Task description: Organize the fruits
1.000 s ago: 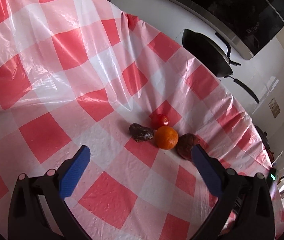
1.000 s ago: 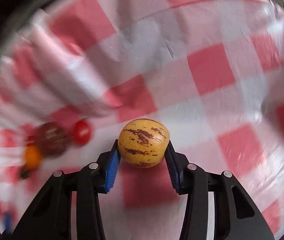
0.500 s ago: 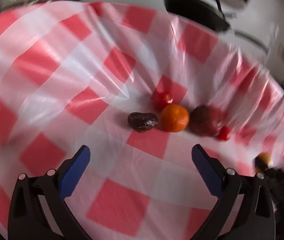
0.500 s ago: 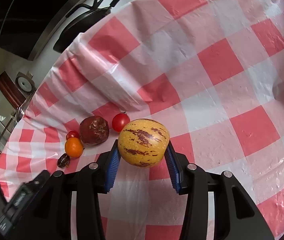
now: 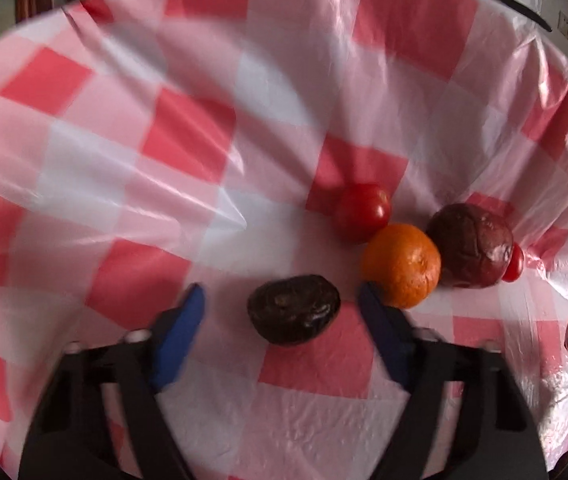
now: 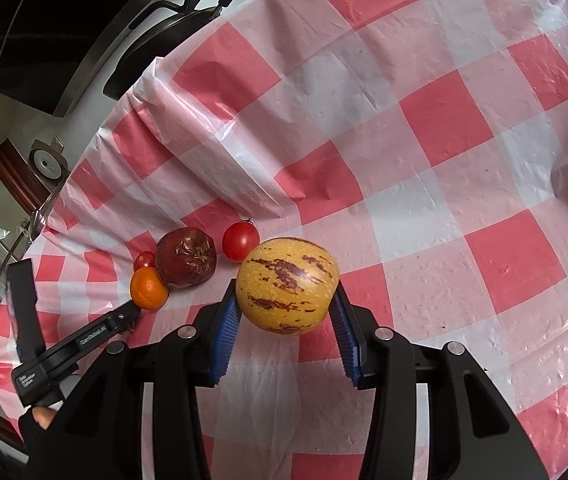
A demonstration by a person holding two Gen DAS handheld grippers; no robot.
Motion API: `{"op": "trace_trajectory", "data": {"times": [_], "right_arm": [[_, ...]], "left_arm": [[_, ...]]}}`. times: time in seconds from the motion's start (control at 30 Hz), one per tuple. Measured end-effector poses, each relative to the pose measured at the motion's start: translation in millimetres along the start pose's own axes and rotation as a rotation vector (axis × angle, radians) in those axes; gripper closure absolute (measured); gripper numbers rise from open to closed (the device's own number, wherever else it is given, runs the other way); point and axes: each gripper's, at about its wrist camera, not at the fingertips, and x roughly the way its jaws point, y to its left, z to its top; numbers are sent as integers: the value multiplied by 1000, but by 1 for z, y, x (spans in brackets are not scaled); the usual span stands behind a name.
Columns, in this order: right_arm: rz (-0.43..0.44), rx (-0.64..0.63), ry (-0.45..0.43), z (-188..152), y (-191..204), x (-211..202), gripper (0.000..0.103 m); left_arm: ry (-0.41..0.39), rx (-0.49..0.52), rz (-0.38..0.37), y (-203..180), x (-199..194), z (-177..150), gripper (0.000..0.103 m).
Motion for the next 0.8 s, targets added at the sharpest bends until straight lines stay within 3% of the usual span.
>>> {"op": "trace_trajectory", "data": {"times": [0.1,0.17,0.2,0.4,0.57,0.7,0.8], "right_arm": [[-2,-2,3,0,0,1,59],[-2,-1,2,0,0,1,59],[-2,-1,3,0,0,1,59],[5,-4,-1,-1,0,-1,59],[9,-3,-1,0,-1,0,59],[11,-4,-1,-1,-1,0,59],[13,-7,1,-1,0,0,59]], "left_arm": [[-5,17,2,0,-1,-2,44],[-15,27,2,-1,-3,-4,58],[-17,28,-2,-1,-4,-6,59],[-109,-15,-68,3,-45,-26,60],[-204,-49,-196,-6,-110,-79,60],[-222,-91,-286,-8,-140,-126,60],[-224,-109,-330,-12,-147,-136,60]]}}
